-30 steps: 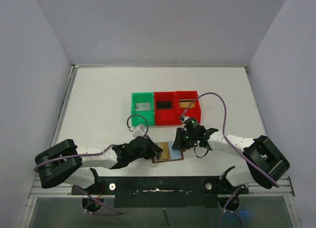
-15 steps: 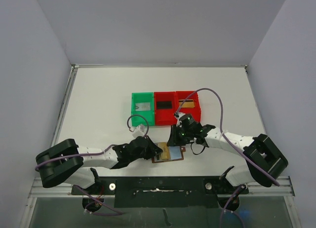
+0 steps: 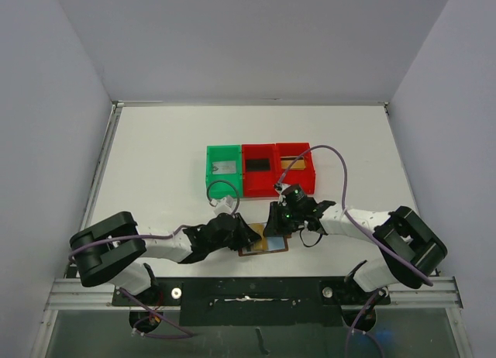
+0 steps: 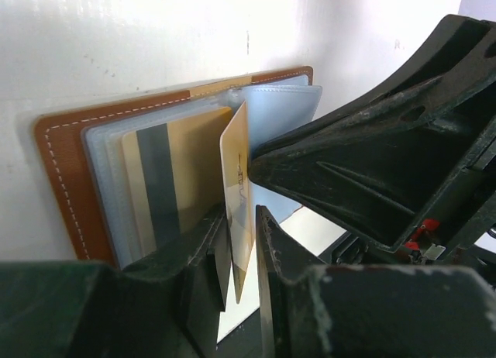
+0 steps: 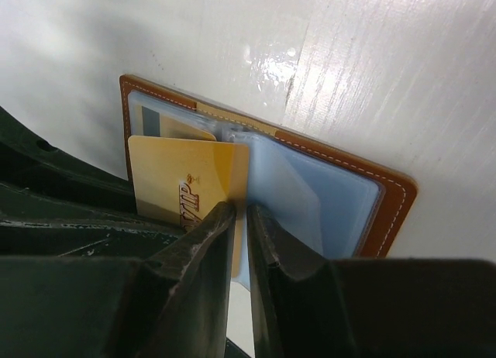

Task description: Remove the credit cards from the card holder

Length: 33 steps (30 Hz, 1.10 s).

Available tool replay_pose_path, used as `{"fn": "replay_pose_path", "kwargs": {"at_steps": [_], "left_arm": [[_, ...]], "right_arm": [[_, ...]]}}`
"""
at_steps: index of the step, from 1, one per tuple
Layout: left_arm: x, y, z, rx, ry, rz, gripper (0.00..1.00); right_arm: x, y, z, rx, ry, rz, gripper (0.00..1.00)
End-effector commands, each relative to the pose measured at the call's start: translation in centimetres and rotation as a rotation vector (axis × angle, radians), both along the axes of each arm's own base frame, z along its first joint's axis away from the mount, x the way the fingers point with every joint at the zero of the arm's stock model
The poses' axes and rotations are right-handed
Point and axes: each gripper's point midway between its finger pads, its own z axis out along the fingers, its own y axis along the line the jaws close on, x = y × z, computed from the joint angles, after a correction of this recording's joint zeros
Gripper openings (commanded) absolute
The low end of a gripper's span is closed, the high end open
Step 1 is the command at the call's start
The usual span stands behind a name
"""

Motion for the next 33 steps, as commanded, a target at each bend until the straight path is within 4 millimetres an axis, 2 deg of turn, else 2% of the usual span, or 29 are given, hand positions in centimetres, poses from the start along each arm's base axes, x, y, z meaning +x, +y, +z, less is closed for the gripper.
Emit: {"fn": "replay_pose_path", "kwargs": {"at_steps": [1, 5, 10, 14, 17, 21, 27, 30, 33], "left_arm": [[0.9, -2.2, 2.5, -0.093, -0.051, -0.027, 0.18], [0.9, -1.5, 1.7, -0.059, -0.031, -0.004, 0.12], [1.2, -0.4, 1.9, -0.027, -0.04, 0.033, 0.01], [1.3, 0.6, 2.7, -0.009, -0.057, 0.057, 0.0], [1.3, 1.2, 3.5, -0.01, -0.084, 0.056, 0.0], [1.4, 2.2, 4.2, 0.015, -0.099, 0.075, 0.0], [1.5, 4.3, 4.5, 0.039, -0.113, 0.131, 0.0], [1.4, 4.8, 4.7, 0.023, -0.116, 0.151, 0.0], [1.4, 5.2, 4.7, 0.017, -0.116, 0.161, 0.0]], "right_arm": [[-0.7, -1.8, -2.2, -0.087, 0.029, -0.026, 0.17], [-0.4, -2.1, -2.2, -0.103, 0.018, -0.034, 0.17], [-0.2, -3.3, -2.4, -0.158, 0.004, -0.052, 0.16], [0.5, -3.9, -1.7, -0.192, -0.033, -0.061, 0.16], [1.2, -3.8, -0.4, -0.187, -0.075, -0.057, 0.16], [2.3, -2.9, 2.1, -0.129, -0.133, -0.057, 0.18], [3.2, -0.1, 4.9, -0.007, -0.164, -0.022, 0.2], [3.2, 1.2, 5.3, 0.045, -0.157, -0.001, 0.21], [2.8, 2.0, 4.7, 0.067, -0.128, 0.018, 0.21]]}}
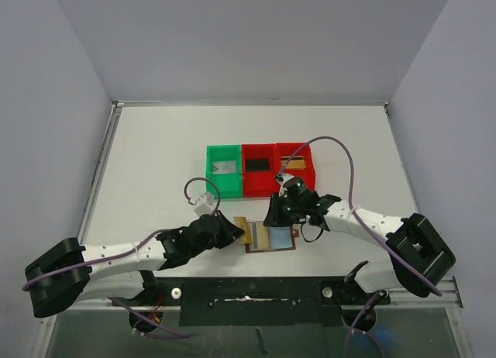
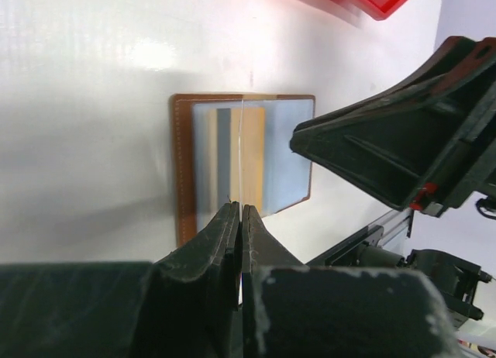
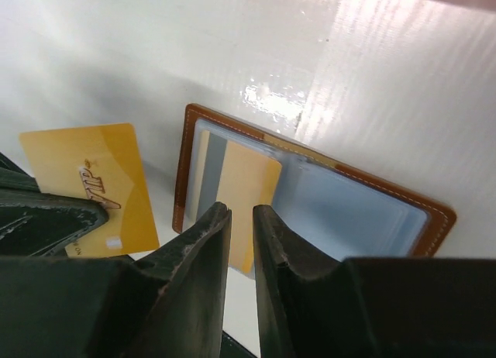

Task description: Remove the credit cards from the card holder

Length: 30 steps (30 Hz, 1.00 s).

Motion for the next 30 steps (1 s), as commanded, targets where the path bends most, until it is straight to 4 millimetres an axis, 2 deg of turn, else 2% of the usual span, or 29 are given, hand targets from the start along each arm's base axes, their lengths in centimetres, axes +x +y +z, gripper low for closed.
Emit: {"fn": "replay_pose_path", "kwargs": {"at_steps": [1, 9, 20, 24, 30], "left_arm": [[0.6, 0.9, 0.2, -0.003, -0.018, 0.047, 0.0], [0.6, 0.6, 0.0, 0.003, -0.011, 0.04, 0.0], [0.8, -0.5, -0.3, 0.021, -0.002, 0.012, 0.0], [0.8, -0.8, -0.1, 0.018, -0.007, 0.001, 0.0], [0.9, -1.7, 1.0, 0.004, -0.048, -0.048, 0.0]], "right_arm": [[0.5, 2.6, 1.3, 0.096, -0.013, 0.048, 0.2], [-1.1, 0.5, -1.8, 0.0, 0.052, 0.024, 0.19], [-1.4, -2.7, -2.6, -0.121, 0.029, -0.039, 0.2], [-0.9, -2.5, -1.3, -0.099, -0.005, -0.036, 0.2], [1.6, -1.8, 2.9, -0.006, -0.129, -0.064, 0.38]]}}
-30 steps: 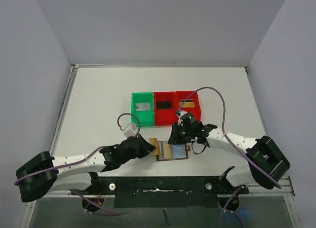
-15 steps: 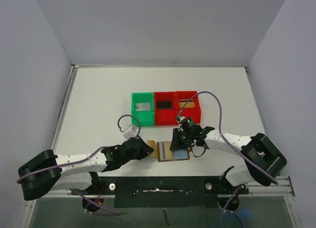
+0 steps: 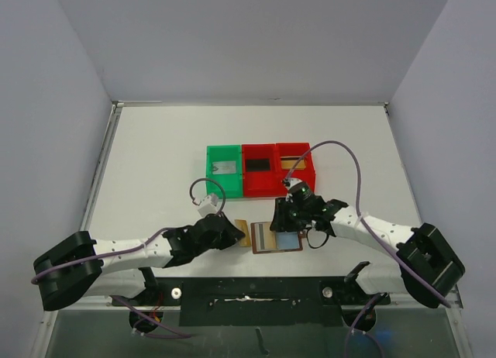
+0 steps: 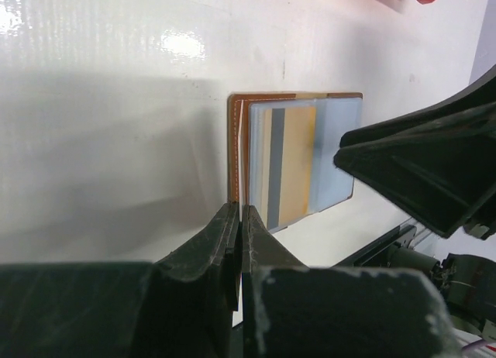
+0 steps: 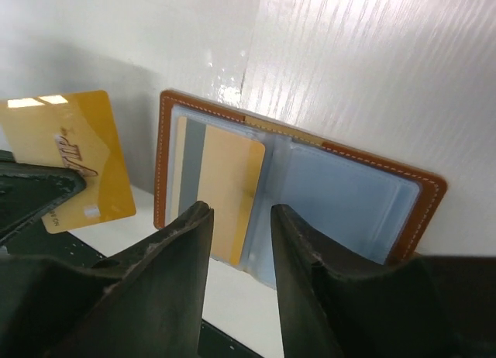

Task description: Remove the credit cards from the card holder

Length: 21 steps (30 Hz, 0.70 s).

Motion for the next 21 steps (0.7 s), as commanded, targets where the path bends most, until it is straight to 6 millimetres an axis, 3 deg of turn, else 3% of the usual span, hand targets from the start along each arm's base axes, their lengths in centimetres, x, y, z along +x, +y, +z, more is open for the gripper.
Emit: {"fn": "replay_pose_path", "kwargs": {"at_steps": [1, 6, 10, 14, 21], "left_arm": [[1.1, -2.2, 3.7, -0.088, -0.089, -0.053, 0.0], [1.6, -1.7, 5.3, -0.189, -0.15, -0.101, 0.0], [2.1, -0.4, 8.3, -0.358, -0.245, -0.115, 0.0], [2.1, 0.6, 11.4, -0.453, -0.358, -0.141, 0.0], [1.4, 0.4, 14.0, -0.519, -0.45, -0.19, 0.0]], "right_arm": [[3.5, 0.6, 4.8, 0.097, -0.16, -0.033, 0.41], [6.1, -0.1, 8.1, 0.265, -0.227, -0.073, 0.59], [6.9, -0.1, 9.7, 0.354, -0.257, -0.06, 0.69], [6.5, 0.9, 10.7, 0.459, -0.245, -0.013, 0.7], [5.0, 3.2, 12.8, 0.657, -0.231, 0.101, 0.68]]}}
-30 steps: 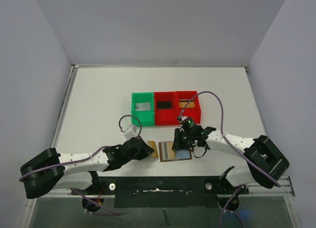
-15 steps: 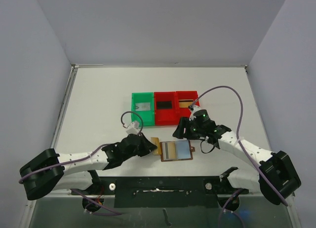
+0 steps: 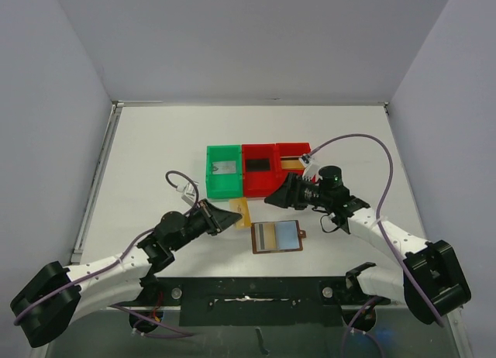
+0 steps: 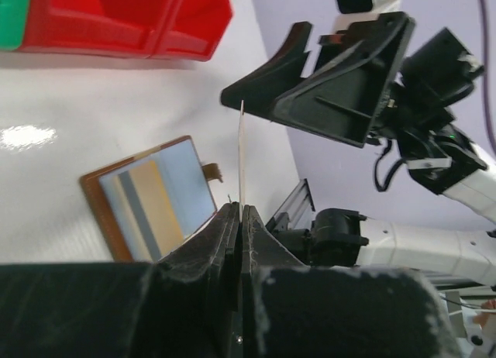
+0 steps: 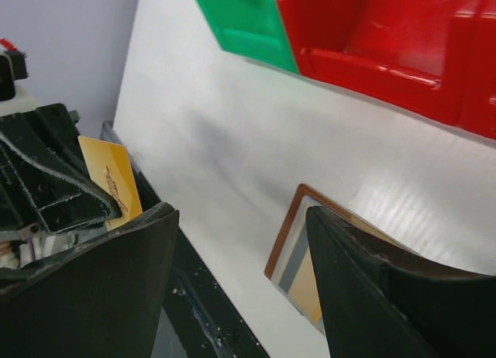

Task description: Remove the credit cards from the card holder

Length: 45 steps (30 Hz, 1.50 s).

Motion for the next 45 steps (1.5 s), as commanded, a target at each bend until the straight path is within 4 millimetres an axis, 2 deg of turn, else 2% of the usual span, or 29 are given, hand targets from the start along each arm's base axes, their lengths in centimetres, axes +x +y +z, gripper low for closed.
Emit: {"fn": "replay_pose_path", "kwargs": {"at_steps": [1, 9, 17, 25, 29, 35, 37, 42, 45], "left_arm": [[-0.5, -0.7, 4.6, -0.116, -0.155, -0.062, 0.0], [-0.7, -1.7, 6.3, -0.176, -0.193, -0.104, 0.0], [-0.6, -2.4, 7.2, -0.2, -0.199, -0.124, 0.0], [-0.8, -2.2, 7.9, -0.226, -0.204, -0.123, 0.0], [-1.0, -2.3, 7.9, -0.232, -0.202, -0.132, 0.0], [-1.3, -2.2, 8.3, -0.253, -0.204, -0.14, 0.0], [-1.3, -2.1, 8.1, -0.251, -0.199, -0.14, 0.0], [-1.2, -1.9, 7.3, -0.229, -0.167, -0.122, 0.18], [-1.3, -1.7, 7.5, -0.234, -0.173, -0.118, 0.18]], "right_arm": [[-0.7, 2.4, 3.8, 0.189, -0.078, 0.132, 0.66], [-2.5, 4.2, 6.8, 0.307, -0.13, 0.253, 0.56], [-4.0, 6.1, 7.3, 0.331, -0.12, 0.352, 0.47], [-5.3, 6.8, 7.6, 0.374, -0.112, 0.415, 0.38], [-5.8, 6.8, 8.3, 0.404, -0.119, 0.434, 0.3], [-5.6, 6.8, 8.8, 0.421, -0.124, 0.429, 0.03], [-5.5, 6.6, 8.6, 0.419, -0.122, 0.418, 0.0], [-5.3, 5.9, 8.9, 0.419, -0.133, 0.397, 0.0], [-5.3, 5.9, 8.8, 0.419, -0.131, 0.398, 0.0]]}}
